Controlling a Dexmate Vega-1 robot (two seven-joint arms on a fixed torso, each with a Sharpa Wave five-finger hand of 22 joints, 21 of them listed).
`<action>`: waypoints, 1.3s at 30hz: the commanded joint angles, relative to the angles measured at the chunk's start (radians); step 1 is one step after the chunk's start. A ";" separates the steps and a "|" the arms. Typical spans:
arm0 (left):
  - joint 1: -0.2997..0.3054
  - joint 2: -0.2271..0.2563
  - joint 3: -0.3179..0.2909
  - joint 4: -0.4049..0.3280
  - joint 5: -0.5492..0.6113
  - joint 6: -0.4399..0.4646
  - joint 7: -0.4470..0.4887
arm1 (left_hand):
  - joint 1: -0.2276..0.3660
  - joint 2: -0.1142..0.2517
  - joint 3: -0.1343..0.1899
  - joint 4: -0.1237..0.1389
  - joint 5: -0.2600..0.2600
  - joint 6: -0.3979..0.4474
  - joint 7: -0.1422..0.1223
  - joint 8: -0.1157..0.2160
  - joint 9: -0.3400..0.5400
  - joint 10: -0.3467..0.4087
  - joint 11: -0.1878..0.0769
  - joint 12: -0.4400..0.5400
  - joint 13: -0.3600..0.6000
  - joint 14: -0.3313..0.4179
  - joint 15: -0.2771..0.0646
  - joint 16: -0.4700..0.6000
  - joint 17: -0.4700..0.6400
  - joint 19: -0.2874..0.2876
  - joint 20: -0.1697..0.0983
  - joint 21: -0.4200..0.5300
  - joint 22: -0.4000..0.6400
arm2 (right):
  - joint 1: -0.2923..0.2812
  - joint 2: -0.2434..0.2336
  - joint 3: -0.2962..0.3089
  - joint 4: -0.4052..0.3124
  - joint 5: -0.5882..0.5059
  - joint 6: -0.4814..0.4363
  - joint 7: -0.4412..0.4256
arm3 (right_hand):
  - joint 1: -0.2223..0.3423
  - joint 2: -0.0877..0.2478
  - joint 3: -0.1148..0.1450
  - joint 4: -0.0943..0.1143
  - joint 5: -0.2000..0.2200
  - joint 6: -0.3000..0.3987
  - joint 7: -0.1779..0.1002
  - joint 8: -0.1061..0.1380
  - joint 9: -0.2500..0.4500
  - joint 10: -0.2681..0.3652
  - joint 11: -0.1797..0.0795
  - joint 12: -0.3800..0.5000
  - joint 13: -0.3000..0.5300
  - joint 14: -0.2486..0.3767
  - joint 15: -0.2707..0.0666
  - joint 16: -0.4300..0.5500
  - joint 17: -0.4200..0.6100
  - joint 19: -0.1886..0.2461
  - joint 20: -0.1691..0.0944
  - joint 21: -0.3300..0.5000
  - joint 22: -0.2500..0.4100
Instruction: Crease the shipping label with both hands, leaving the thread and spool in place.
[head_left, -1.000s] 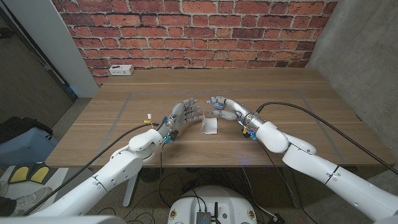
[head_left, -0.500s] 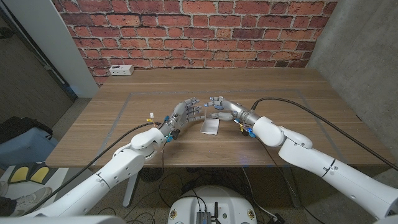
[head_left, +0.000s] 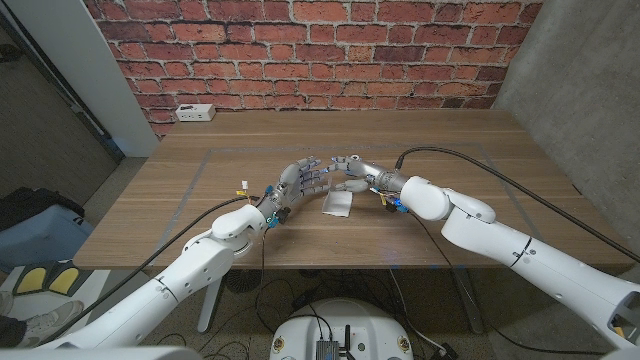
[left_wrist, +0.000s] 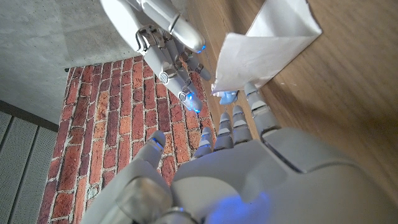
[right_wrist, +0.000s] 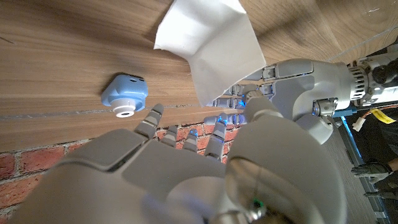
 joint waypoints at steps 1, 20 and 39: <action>-0.013 -0.004 0.006 0.011 0.007 0.014 0.004 | -0.010 -0.001 -0.004 0.003 -0.003 0.006 0.002 0.007 0.002 -0.006 0.003 -0.001 0.002 -0.004 0.002 -0.001 0.002 0.000 -0.002 0.003 0.002 | 0.057 0.002 -0.042 -0.001 -0.020 -0.032 0.063 | 0.000 0.009 0.002 0.001 -0.001 -0.006 0.001 0.002 0.003 -0.008 -0.003 0.000 0.003 -0.013 -0.002 0.008 0.004 -0.014 0.006 0.003 0.002; -0.029 -0.005 0.014 0.007 0.019 0.024 0.002 | -0.010 -0.002 -0.006 0.003 -0.003 0.005 0.002 0.007 0.002 -0.009 0.005 0.000 0.002 -0.008 0.003 -0.001 0.001 -0.002 -0.002 0.004 0.002 | 0.022 -0.026 -0.058 -0.067 -0.141 -0.234 0.022 | -0.022 -0.015 -0.021 0.005 -0.002 0.000 0.005 0.012 0.003 0.006 -0.003 0.013 0.002 -0.004 -0.001 0.018 0.004 0.004 0.018 0.016 0.002; -0.031 -0.003 0.018 -0.015 0.039 0.020 0.012 | -0.010 -0.003 -0.007 0.003 -0.003 0.004 0.000 0.007 0.001 -0.010 0.002 0.001 0.001 -0.009 0.003 0.000 0.001 -0.001 -0.003 0.005 0.002 | -0.052 -0.084 -0.056 -0.122 -0.158 -0.330 -0.008 | -0.010 -0.031 -0.035 -0.008 0.011 0.127 0.007 0.047 0.003 0.089 -0.013 0.035 0.001 0.044 -0.015 0.030 0.000 0.053 0.010 0.029 0.000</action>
